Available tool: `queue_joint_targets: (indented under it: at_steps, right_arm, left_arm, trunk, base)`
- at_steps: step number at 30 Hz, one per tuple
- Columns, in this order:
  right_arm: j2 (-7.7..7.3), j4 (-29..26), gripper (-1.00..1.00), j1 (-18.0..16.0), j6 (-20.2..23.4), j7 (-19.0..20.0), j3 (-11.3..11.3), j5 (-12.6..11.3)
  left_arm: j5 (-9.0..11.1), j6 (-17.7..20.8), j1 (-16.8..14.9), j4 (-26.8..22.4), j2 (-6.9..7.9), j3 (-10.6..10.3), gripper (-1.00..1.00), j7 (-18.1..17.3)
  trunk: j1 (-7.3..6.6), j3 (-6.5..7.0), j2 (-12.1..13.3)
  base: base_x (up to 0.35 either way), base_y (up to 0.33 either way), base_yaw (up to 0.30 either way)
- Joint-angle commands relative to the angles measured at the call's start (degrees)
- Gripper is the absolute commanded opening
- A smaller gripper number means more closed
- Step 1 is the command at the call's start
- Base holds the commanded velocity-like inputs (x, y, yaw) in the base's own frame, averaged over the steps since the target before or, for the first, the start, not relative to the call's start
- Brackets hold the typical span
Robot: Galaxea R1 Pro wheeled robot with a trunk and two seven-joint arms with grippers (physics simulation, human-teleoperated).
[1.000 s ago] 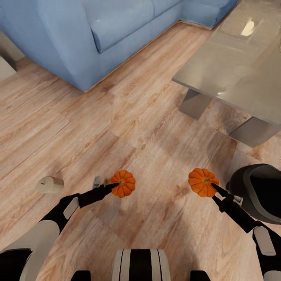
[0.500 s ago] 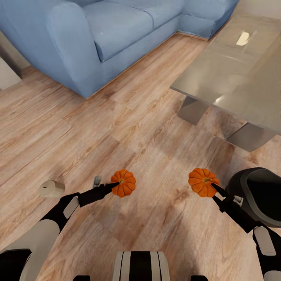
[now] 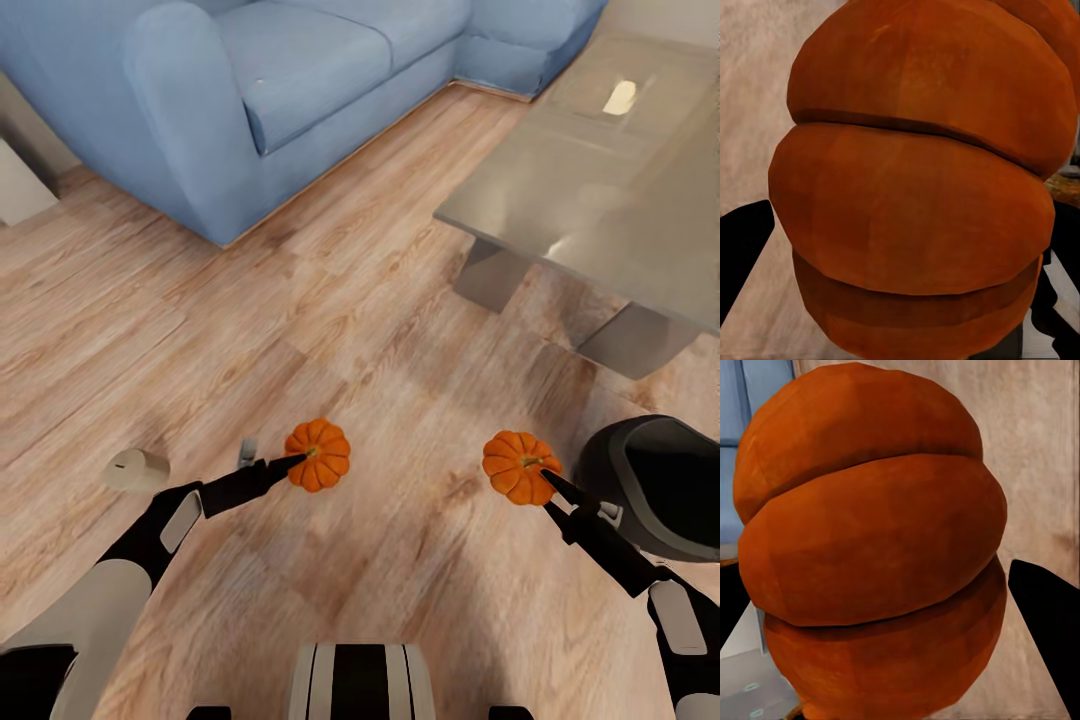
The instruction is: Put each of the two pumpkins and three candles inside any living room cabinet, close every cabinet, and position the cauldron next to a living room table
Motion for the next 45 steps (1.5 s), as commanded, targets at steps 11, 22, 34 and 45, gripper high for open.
queue_joint_targets:
  at_steps: [11, 22, 34, 45]
  right_arm:
    - [0.05, 0.0, -1.00, 0.0, 0.4, 0.1, -0.1, -0.2]
    - [0.11, 0.0, -1.00, 0.0, 0.4, 0.1, -0.1, -0.2]
    - [0.07, 0.0, -1.00, 0.0, 0.4, 0.1, -0.1, -0.2]
    - [0.02, 0.0, -1.00, 0.0, 0.4, 0.1, -0.1, -0.3]
  left_arm:
    - [0.2, 0.5, 0.0, -0.3, 0.01, 0.0, -1.00, 0.1]
    - [0.3, 0.5, 0.0, -0.3, 0.01, 0.0, -1.00, -0.1]
    - [0.3, 0.5, 0.0, -0.3, 0.01, 0.0, -1.00, -0.2]
    - [0.3, 0.5, 0.0, -0.2, 0.01, 0.0, -1.00, -0.1]
  trunk:
    - [-0.04, 0.51, 0.0]
    - [-0.04, 1.25, 0.0]
    - [-0.17, 3.18, 0.1]
    - [-0.45, 6.15, 0.2]
  base:
    - [-0.289, 0.040, -0.138]
    - [-0.041, 0.066, -0.210]
    - [-0.002, 0.003, -0.213]
    - [0.000, 0.000, -0.147]
